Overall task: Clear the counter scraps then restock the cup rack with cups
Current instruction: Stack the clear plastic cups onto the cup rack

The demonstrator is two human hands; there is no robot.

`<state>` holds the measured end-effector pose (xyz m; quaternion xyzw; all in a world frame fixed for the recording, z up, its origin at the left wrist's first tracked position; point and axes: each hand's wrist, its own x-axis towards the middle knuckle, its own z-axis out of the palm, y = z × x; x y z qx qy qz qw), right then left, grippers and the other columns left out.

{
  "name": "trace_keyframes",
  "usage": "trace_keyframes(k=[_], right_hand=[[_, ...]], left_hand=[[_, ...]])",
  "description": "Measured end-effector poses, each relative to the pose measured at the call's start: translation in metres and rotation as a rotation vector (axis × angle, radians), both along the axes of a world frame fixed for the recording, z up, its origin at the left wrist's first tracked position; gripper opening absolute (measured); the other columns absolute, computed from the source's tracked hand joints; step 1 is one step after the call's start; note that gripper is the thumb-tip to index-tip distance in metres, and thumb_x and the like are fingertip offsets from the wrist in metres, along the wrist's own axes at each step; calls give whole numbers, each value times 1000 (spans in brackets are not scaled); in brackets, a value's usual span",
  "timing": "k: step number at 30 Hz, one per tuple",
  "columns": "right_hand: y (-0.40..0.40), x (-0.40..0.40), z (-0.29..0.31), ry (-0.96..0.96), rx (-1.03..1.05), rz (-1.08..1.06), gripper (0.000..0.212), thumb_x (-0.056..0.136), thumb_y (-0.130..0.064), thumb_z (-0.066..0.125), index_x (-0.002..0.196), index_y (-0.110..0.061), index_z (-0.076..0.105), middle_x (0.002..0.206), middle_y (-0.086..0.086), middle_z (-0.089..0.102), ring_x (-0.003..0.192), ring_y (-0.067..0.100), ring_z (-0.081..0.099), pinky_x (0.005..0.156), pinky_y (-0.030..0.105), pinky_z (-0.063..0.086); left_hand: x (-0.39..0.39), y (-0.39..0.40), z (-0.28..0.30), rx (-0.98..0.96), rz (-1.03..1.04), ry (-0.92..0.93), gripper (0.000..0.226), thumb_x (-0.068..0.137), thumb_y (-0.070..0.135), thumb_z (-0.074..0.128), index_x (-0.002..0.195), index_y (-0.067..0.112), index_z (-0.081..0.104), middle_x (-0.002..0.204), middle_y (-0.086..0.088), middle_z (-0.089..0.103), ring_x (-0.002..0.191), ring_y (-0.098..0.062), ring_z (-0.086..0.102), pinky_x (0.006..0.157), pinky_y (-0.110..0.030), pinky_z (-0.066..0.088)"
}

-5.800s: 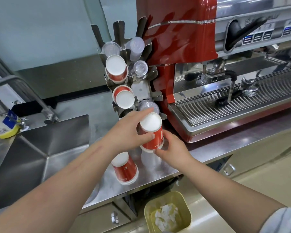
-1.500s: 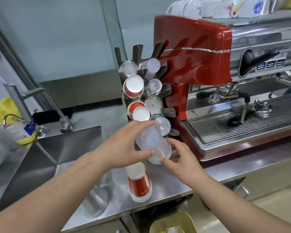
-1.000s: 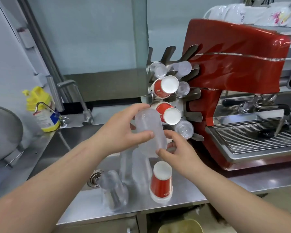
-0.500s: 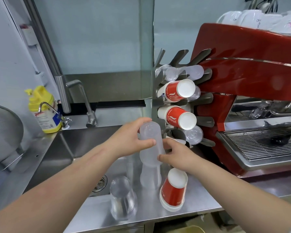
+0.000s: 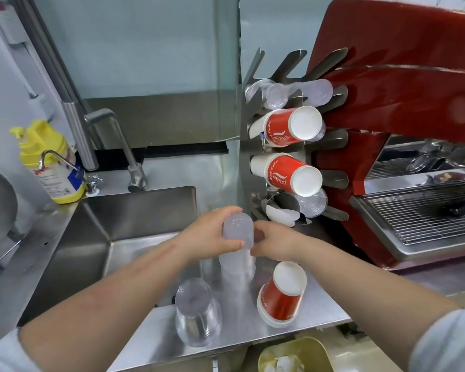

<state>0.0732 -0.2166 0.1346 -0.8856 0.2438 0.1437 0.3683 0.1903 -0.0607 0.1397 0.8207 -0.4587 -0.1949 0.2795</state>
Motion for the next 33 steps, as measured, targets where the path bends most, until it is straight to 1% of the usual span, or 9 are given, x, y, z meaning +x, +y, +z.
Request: trace_keyframes(k=[3, 8, 16, 20, 24, 26, 27, 29, 33], right_hand=[[-1, 3, -6, 30, -13, 35, 41, 77, -24, 71, 116, -25, 58, 108, -8, 66, 99, 14, 63, 83, 27, 51], [-9, 2, -5, 89, -57, 120, 28, 77, -29, 72, 101, -29, 58, 100, -7, 68, 92, 15, 65, 80, 31, 53], [-8, -4, 2, 48, -1, 77, 35, 77, -35, 73, 109, -27, 63, 105, -7, 70, 97, 15, 68, 92, 41, 55], [-9, -5, 7, 10, 22, 65, 34, 77, -35, 74, 108, -29, 63, 105, -11, 71, 99, 11, 67, 94, 40, 54], [-5, -6, 15, -19, 6, 91, 55, 75, -35, 75, 125, -32, 53, 109, -13, 68, 100, 9, 66, 93, 37, 54], [-1, -7, 18, -36, -19, 106, 66, 74, -35, 76, 133, -32, 47, 113, -13, 65, 101, 10, 65, 92, 37, 55], [2, -6, 19, -40, -28, 112, 65, 73, -34, 76, 131, -34, 47, 113, -13, 65, 101, 10, 65, 90, 37, 55], [6, -6, 19, -36, -55, 126, 59, 71, -32, 77, 124, -36, 51, 112, -13, 66, 100, 11, 66, 87, 38, 57], [14, -6, 20, -24, -106, 184, 54, 76, -24, 75, 124, -30, 52, 106, -13, 61, 97, 11, 60, 81, 27, 52]], left_hand=[[1, -1, -12, 44, -40, 4, 78, 79, 36, 76, 145, 25, 37, 145, 6, 46, 131, -12, 43, 105, -33, 43], [-2, -3, -22, 98, -104, -30, 81, 80, 37, 74, 149, 25, 33, 150, 3, 40, 136, -13, 39, 107, -33, 41], [0, 4, -28, 134, -79, 29, 88, 78, 41, 74, 152, 32, 25, 155, 10, 35, 135, -9, 40, 106, -29, 42], [1, 8, -28, 128, -61, 112, 92, 76, 43, 76, 152, 31, 25, 147, 11, 43, 126, -7, 49, 100, -26, 45], [3, 9, -28, 104, -76, 163, 65, 78, 30, 78, 135, 32, 46, 122, 16, 59, 107, 3, 56, 88, -10, 42], [5, 9, -32, 123, -89, 169, 59, 78, 27, 79, 130, 33, 51, 117, 17, 62, 101, 9, 55, 79, -3, 40], [6, 9, -35, 140, -99, 172, 58, 78, 27, 79, 129, 34, 52, 117, 17, 62, 99, 10, 54, 76, -1, 39], [9, 9, -41, 176, -119, 179, 59, 78, 27, 79, 130, 35, 51, 117, 16, 62, 99, 5, 56, 75, -3, 41], [14, 5, -55, 257, -140, 179, 61, 75, 31, 80, 128, 36, 49, 116, 12, 63, 103, -7, 59, 88, -22, 47]])
